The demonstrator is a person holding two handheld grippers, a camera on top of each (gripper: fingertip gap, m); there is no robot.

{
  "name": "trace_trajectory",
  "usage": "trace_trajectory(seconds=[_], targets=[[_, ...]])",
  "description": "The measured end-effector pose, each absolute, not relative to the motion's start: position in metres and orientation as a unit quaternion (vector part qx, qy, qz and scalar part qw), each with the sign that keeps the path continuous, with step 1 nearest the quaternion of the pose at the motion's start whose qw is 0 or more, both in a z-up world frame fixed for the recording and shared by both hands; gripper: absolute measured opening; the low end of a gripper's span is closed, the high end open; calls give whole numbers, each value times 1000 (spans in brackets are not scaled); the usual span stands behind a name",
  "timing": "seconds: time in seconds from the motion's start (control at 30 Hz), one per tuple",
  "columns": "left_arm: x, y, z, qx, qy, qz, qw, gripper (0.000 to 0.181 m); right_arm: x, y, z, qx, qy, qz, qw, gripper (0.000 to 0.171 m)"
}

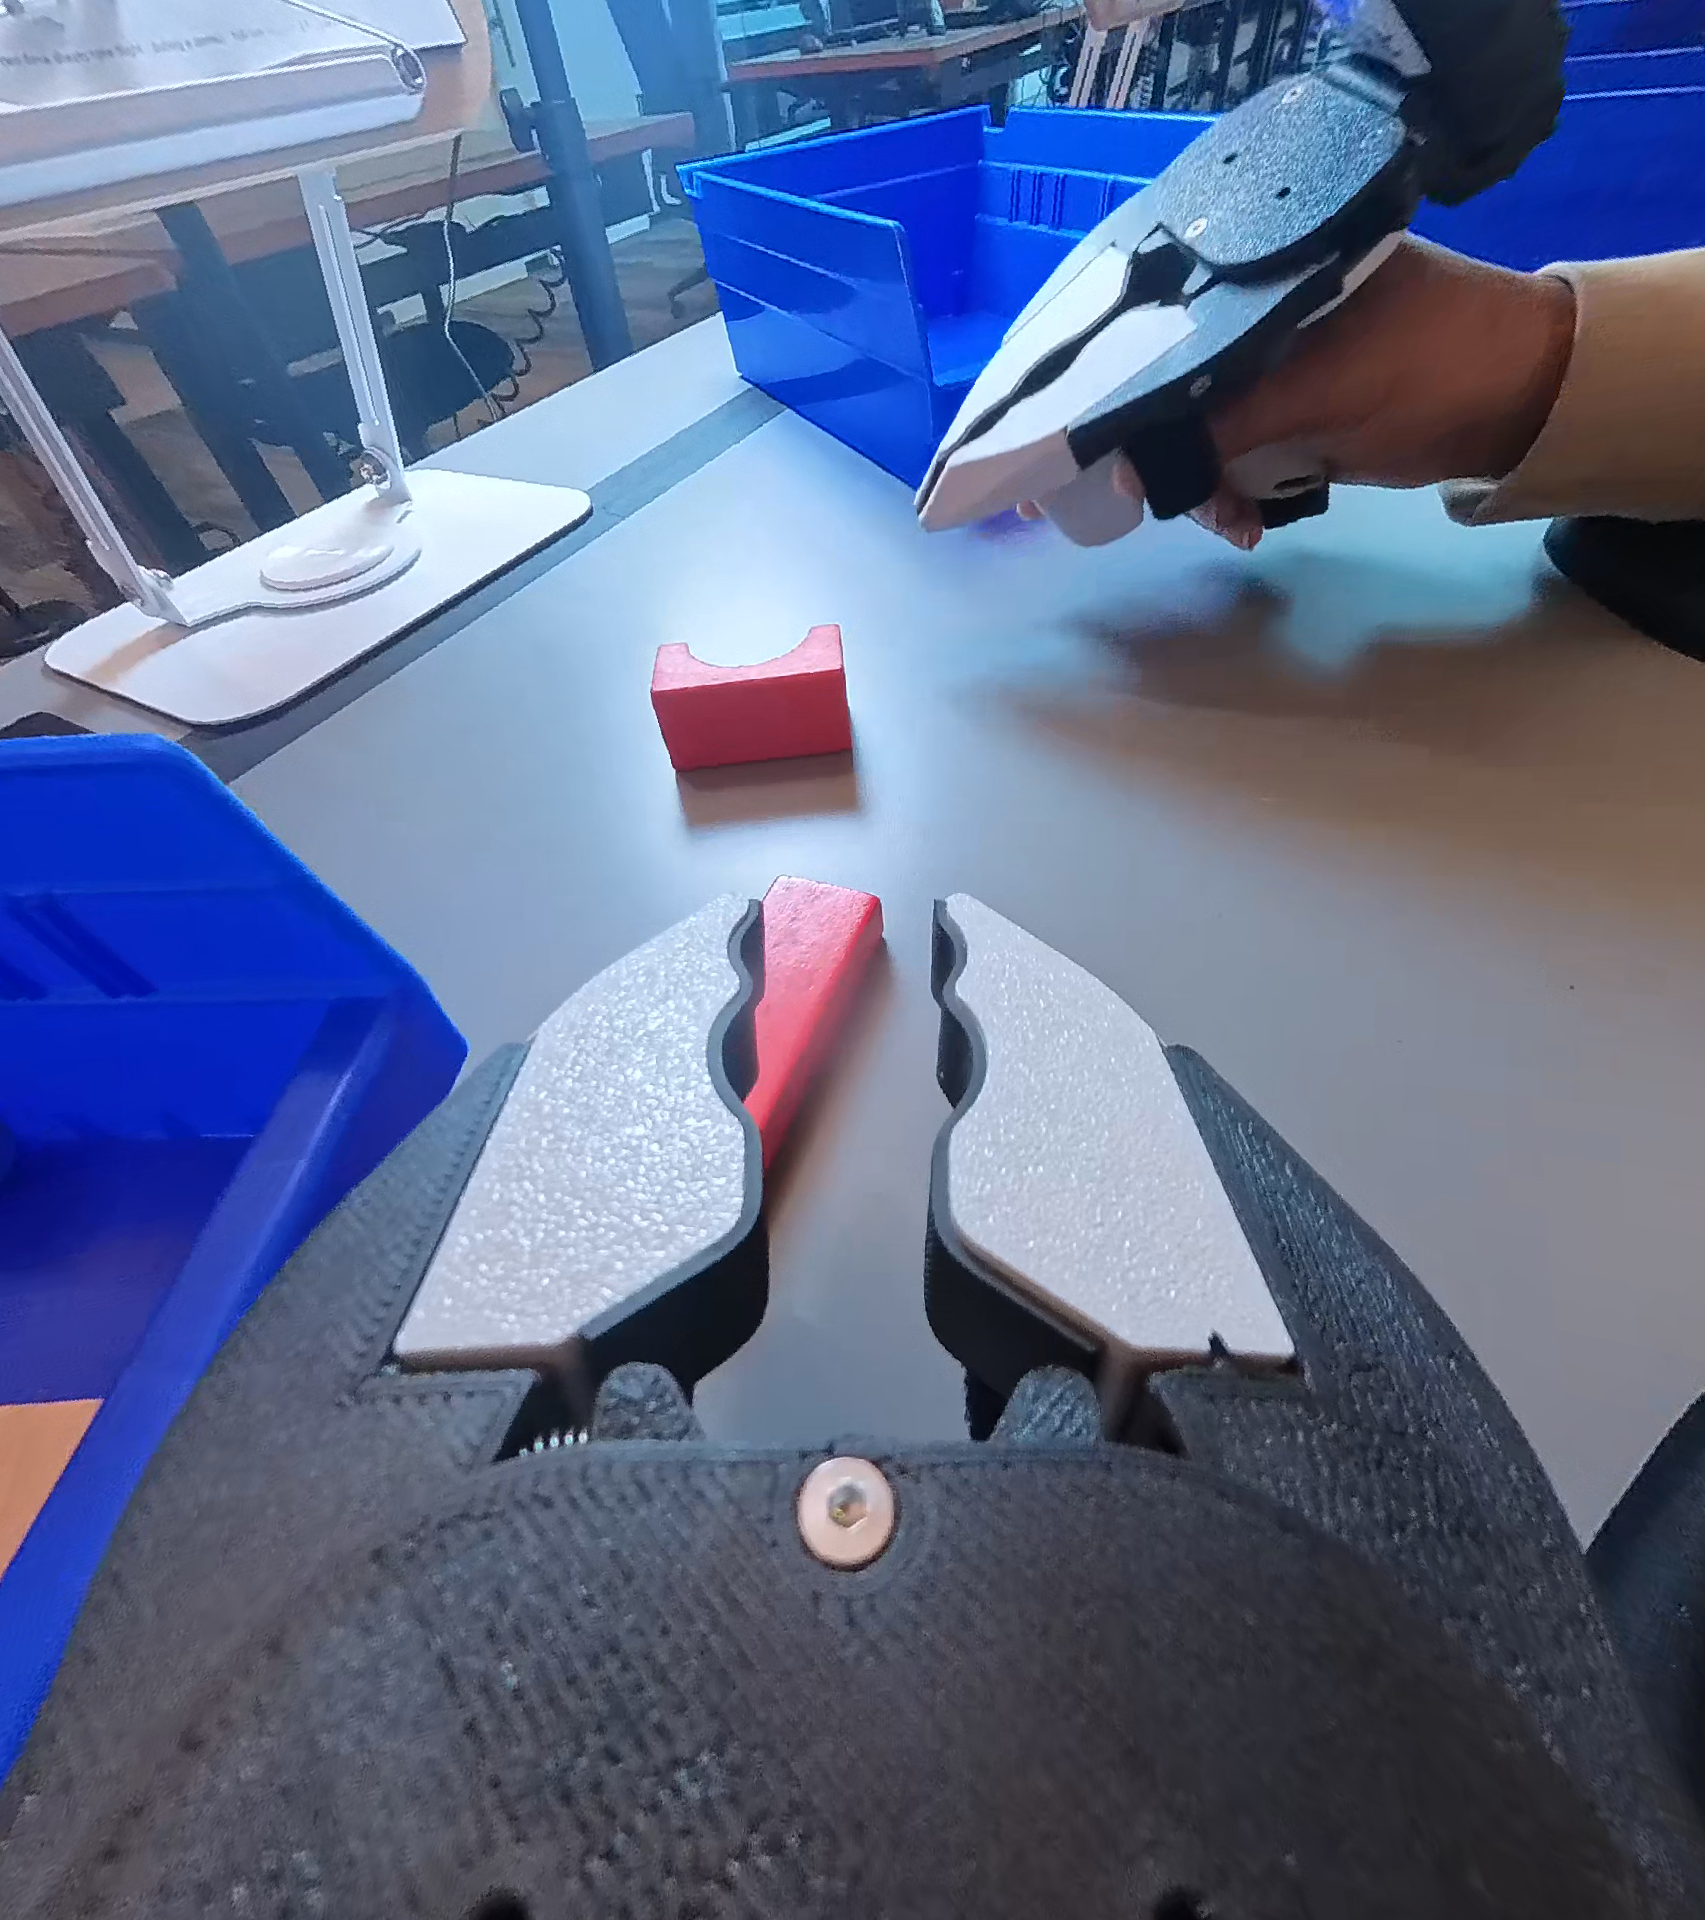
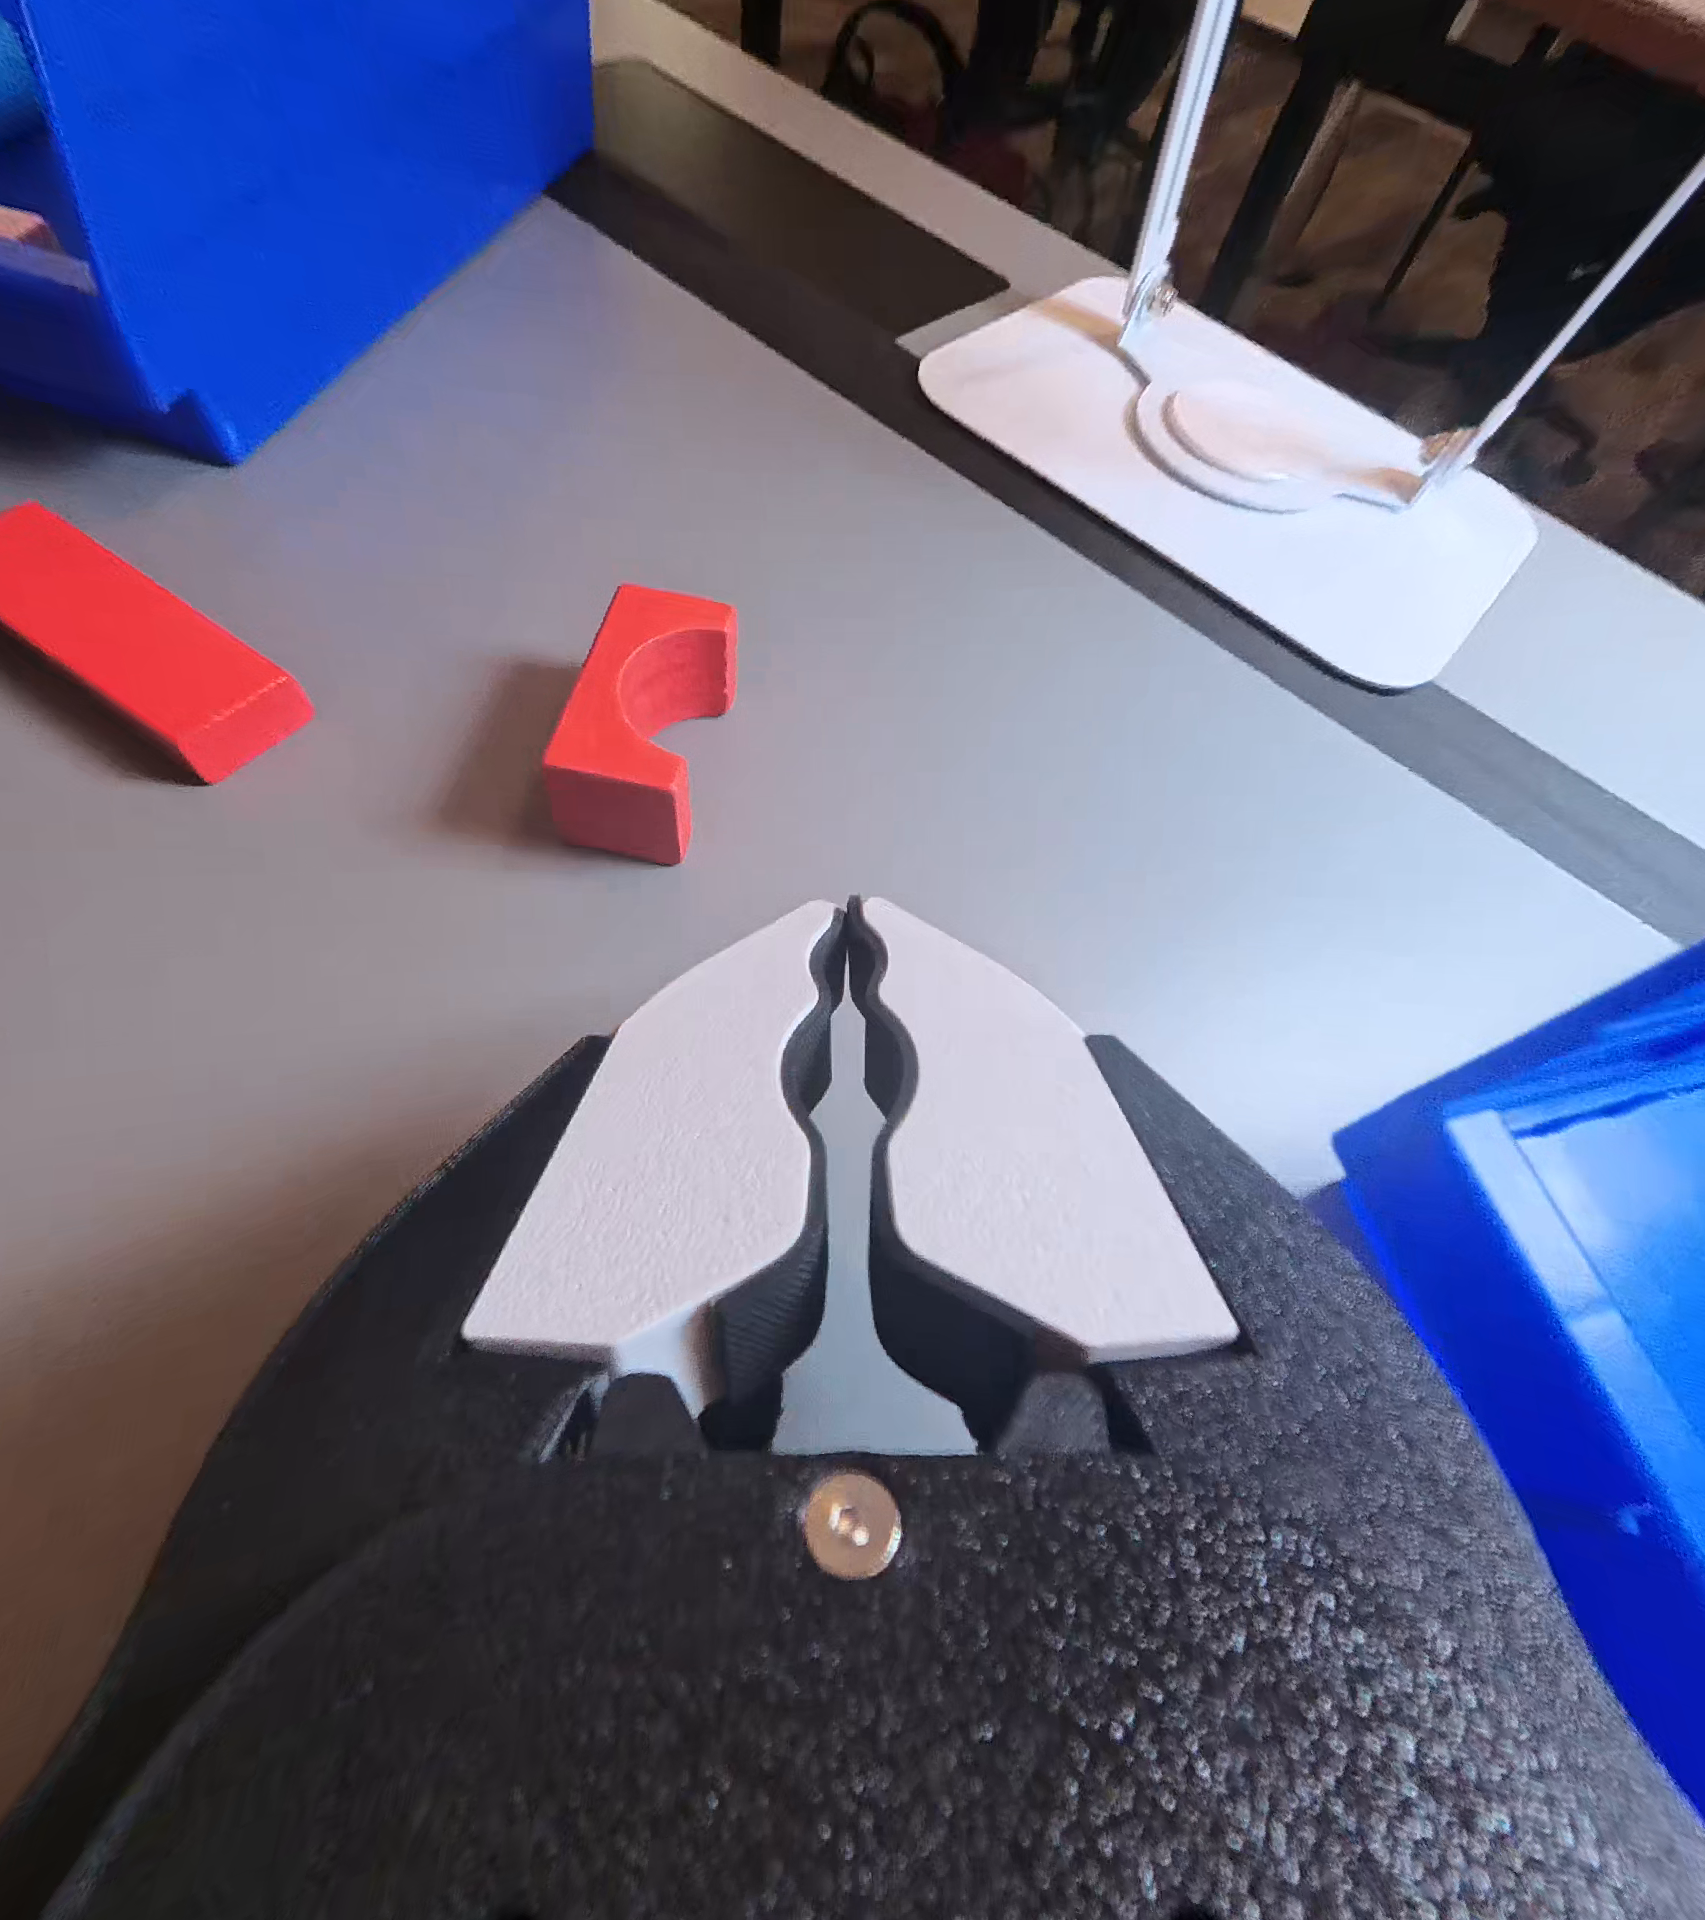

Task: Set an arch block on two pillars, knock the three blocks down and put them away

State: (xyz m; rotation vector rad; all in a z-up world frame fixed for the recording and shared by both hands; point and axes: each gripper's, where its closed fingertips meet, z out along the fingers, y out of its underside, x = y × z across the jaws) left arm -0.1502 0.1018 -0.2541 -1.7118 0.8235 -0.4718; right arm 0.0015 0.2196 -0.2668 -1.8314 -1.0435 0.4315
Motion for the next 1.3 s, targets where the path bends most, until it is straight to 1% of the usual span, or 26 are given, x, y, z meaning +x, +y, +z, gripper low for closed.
trace_trajectory(seconds=[0.03, 0.07, 0.13, 0.17, 0.23, 0.33, 0.5, 0.53, 0.57, 0.6, 0.67, 0.7, 0.8, 0.87, 0.93, 1.0, 1.1, 1.2, 1.27, 1.3], targets=[[-150, 101, -255, -726, 351, -196, 558, 31, 3, 220, -263, -744, -423, 178, 486, 5], [-150, 101, -255, -726, 353, -193, 558, 32, 2, 219, -259, -739, -420, 182, 494, 27], [-151, 101, -256, -727, 353, -185, 559, 34, -4, 215, -259, -738, -421, 194, 491, 56], [-151, 100, -256, -727, 354, -183, 560, 35, -8, 212, -261, -739, -424, 197, 485, 68], [-151, 100, -256, -726, 354, -182, 561, 36, -15, 209, -270, -744, -432, 193, 472, 80], [-152, 100, -256, -729, 352, -184, 557, 37, -25, 205, -282, -752, -443, 182, 453, 88], [-150, 99, -259, -728, 363, -178, 553, 37, -56, 213, -290, -761, -446, 176, 437, 86], [-150, 98, -259, -729, 366, -175, 552, 37, -64, 215, -296, -767, -452, 171, 423, 83], [-149, 98, -260, -729, 369, -172, 550, 37, -71, 214, -304, -773, -464, 169, 398, 64], [-148, 98, -261, -729, 373, -168, 550, 37, -77, 211, -307, -773, -474, 177, 382, 36], [-148, 96, -262, -727, 377, -162, 550, 36, -80, 214, -301, -760, -486, 162, 399, 36], [-147, 95, -262, -727, 380, -161, 549, 36, -76, 216, -292, -747, -491, 149, 423, 36], [-146, 93, -264, -725, 390, -158, 545, 36, -50, 228, -236, -707, -456, 125, 526, 36], [-144, 92, -266, -725, 397, -156, 541, 35, -13, 244, -192, -689, -406, 90, 593, 36], [-143, 91, -267, -725, 403, -153, 538, 35, 37, 264, -163, -694, -343, 49, 632, 36], [-142, 91, -268, -724, 406, -148, 537, 35, 87, 285, -164, -731, -288, 9, 619, 36], [-142, 91, -270, -726, 409, -144, 534, 34, 146, 312, -198, -791, -233, -49, 564, 36], [-142, 91, -270, -726, 410, -140, 534, 34, 176, 325, -226, -824, -204, -78, 523, 35], [-142, 91, -271, -725, 414, -135, 533, 33, 188, 328, -228, -828, -185, -92, 521, 31], [-142, 90, -272, -726, 416, -133, 532, 33, 193, 330, -224, -826, -173, -100, 527, 38]])
